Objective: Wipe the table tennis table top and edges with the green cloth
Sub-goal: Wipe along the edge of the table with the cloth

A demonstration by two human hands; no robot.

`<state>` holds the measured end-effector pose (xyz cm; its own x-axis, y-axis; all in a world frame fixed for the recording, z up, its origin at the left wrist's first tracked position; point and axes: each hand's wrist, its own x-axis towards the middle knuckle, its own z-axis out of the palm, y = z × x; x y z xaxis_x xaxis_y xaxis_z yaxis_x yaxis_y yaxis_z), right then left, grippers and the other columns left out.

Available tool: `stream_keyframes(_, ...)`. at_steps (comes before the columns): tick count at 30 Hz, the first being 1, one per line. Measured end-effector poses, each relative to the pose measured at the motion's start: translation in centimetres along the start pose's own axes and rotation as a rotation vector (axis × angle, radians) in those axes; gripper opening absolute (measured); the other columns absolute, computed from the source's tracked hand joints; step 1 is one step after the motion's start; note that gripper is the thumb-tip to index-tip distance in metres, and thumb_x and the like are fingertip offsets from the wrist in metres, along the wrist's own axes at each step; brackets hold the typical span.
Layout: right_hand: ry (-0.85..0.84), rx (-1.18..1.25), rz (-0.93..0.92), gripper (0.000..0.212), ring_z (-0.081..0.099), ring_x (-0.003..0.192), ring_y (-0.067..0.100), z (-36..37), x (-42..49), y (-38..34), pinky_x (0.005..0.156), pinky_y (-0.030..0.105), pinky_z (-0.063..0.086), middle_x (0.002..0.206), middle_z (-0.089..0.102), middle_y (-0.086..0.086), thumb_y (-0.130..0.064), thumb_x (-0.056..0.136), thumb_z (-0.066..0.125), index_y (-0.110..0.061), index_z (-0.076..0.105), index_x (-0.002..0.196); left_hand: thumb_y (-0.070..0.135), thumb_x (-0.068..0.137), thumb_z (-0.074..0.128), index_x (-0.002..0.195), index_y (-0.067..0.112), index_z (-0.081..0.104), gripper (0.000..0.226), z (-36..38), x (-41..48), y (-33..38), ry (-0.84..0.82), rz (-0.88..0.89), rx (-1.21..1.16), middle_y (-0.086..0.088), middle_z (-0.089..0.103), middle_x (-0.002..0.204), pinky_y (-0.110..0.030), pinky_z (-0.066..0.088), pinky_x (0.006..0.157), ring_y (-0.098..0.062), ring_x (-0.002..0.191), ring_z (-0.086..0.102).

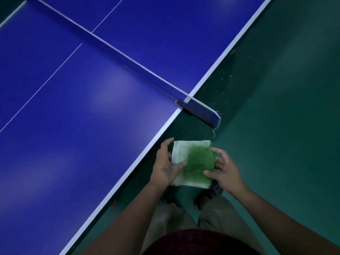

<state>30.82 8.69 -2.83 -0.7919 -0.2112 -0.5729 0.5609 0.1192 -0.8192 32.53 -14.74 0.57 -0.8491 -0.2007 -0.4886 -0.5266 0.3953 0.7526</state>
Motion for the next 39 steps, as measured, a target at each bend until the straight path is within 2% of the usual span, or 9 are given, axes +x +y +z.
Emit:
stream_keyframes(6, 0.109, -0.208, -0.107, 0.086, 0.062, 0.123, -0.001, -7.0, -1.8, -2.1, 0.099, 0.006, 0.045, 0.131, 0.068, -0.015, 0.008, 0.079, 0.09, -0.02, 0.056, 0.152, 0.003, 0.068, 0.097, 0.152, 0.044, 0.046, 0.106, 2.9, 0.8, 7.1, -0.196, 0.131, 0.071, -0.002, 0.038, 0.128, -0.049, 0.06, 0.101, -0.03, 0.12, 0.059)
stream_keyframes(12, 0.231, -0.598, -0.17, 0.063, 0.058, 0.118, 0.007, -12.4, -3.1, -2.3, 0.095, 0.032, 0.048, 0.129, 0.059, -0.02, -0.027, 0.09, 0.088, -0.036, 0.058, 0.144, -0.008, 0.071, 0.093, 0.139, 0.014, 0.067, 0.076, 6.9, 0.1, 11.7, -0.244, 0.195, 0.184, -0.005, 0.034, 0.147, -0.03, 0.051, 0.112, -0.024, 0.136, 0.05)
stream_keyframes(17, 0.348, -0.601, -0.203, 0.046, 0.054, 0.113, 0.013, -15.8, -3.7, -2.9, 0.087, 0.033, 0.048, 0.12, 0.043, -0.011, -0.027, 0.088, 0.089, -0.034, 0.067, 0.127, -0.009, 0.077, 0.089, 0.123, 0.01, 0.076, 0.051, 9.2, 1.4, 14.9, -0.343, 0.354, 0.214, 0.002, 0.021, 0.168, 0.004, 0.031, 0.102, 0.025, 0.136, 0.031)
stream_keyframes(19, 0.421, -0.536, -0.228, 0.041, 0.045, 0.127, 0.014, -16.8, -3.4, -4.0, 0.105, 0.034, 0.041, 0.128, 0.045, -0.007, -0.02, 0.082, 0.093, -0.032, 0.072, 0.116, -0.006, 0.077, 0.089, 0.122, 0.014, 0.076, 0.051, 9.7, 2.8, 16.5, -0.361, 0.371, 0.213, -0.001, 0.028, 0.167, -0.004, 0.033, 0.112, 0.005, 0.149, 0.037)
stream_keyframes(21, 0.465, -0.476, -0.244, 0.04, 0.043, 0.136, 0.014, -17.5, -3.0, -5.7, 0.113, 0.035, 0.034, 0.135, 0.053, -0.008, -0.017, 0.081, 0.094, -0.032, 0.072, 0.111, -0.002, 0.078, 0.09, 0.125, 0.017, 0.073, 0.053, 9.9, 4.5, 18.3, -0.414, 0.33, 0.171, 0.0, 0.039, 0.157, -0.035, 0.043, 0.122, -0.019, 0.149, 0.046)
stream_keyframes(23, 0.497, -0.458, -0.241, 0.037, 0.051, 0.133, 0.016, -17.9, -2.0, -7.5, 0.109, 0.039, 0.038, 0.128, 0.065, -0.012, -0.019, 0.082, 0.093, -0.029, 0.073, 0.11, 0.003, 0.079, 0.092, 0.127, 0.024, 0.069, 0.057, 9.8, 7.0, 20.1, -0.481, 0.261, 0.153, 0.009, 0.047, 0.146, -0.05, 0.056, 0.109, -0.027, 0.134, 0.059)
stream_keyframes(28, 0.548, -0.37, -0.06, 0.027, 0.065, 0.085, 0.012, -16.8, 2.7, -11.6, 0.073, 0.039, 0.049, 0.088, 0.069, -0.014, -0.03, 0.085, 0.089, -0.036, 0.063, 0.091, 0.013, 0.083, 0.093, 0.128, 0.037, 0.063, 0.059, 9.1, 15.8, 23.3, -0.548, 0.225, 0.14, 0.007, 0.06, 0.141, -0.033, 0.057, 0.105, -0.01, 0.125, 0.065)
stream_keyframes(33, 0.61, -0.325, 0.132, 0.028, 0.065, 0.082, 0.014, -12.5, 9.5, -13.9, 0.069, 0.037, 0.05, 0.095, 0.067, -0.011, -0.033, 0.083, 0.086, -0.032, 0.06, 0.092, 0.008, 0.095, 0.082, 0.123, 0.017, 0.068, 0.033, 6.2, 25.6, 25.1, -0.483, 0.268, 0.09, 0.013, 0.069, 0.123, -0.013, 0.056, 0.085, 0.001, 0.104, 0.071)
stream_keyframes(39, 0.619, -0.292, 0.278, 0.03, 0.061, 0.08, 0.011, -7.7, 17.7, -15.3, 0.058, 0.027, 0.039, 0.101, 0.064, -0.006, -0.039, 0.093, 0.076, -0.025, 0.056, 0.109, -0.008, 0.101, 0.067, 0.123, -0.012, 0.066, 0.022, 3.0, 37.4, 24.2, -0.333, 0.373, 0.218, -0.024, 0.071, 0.124, -0.04, 0.055, 0.101, -0.029, 0.111, 0.067)
